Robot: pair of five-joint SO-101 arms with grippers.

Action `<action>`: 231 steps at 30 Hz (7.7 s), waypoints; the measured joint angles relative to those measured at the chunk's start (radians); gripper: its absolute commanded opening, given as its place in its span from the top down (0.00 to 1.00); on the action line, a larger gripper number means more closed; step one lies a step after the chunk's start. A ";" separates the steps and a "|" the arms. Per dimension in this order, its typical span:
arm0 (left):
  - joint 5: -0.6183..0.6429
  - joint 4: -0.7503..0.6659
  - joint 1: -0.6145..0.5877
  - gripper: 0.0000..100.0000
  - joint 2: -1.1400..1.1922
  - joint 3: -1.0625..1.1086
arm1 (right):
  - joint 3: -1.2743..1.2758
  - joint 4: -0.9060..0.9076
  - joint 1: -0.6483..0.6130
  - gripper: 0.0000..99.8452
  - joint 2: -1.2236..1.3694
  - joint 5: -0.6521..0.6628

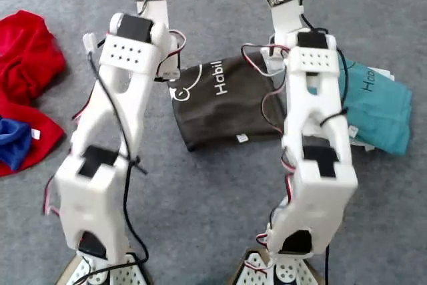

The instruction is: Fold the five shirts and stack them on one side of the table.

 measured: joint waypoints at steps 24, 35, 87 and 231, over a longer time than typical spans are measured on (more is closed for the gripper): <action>-0.002 -0.710 0.175 0.97 -0.235 1.020 | -1.117 0.640 -0.029 0.98 0.535 0.000; -0.002 -0.749 0.180 0.97 -0.218 1.036 | -1.014 0.526 -0.098 0.98 0.657 0.000; -0.046 -0.799 0.020 0.97 0.210 0.462 | -0.209 0.482 0.020 0.99 0.184 -0.192; 0.376 -0.491 -0.063 0.77 0.101 0.290 | -0.226 0.548 -0.097 0.99 0.137 -0.364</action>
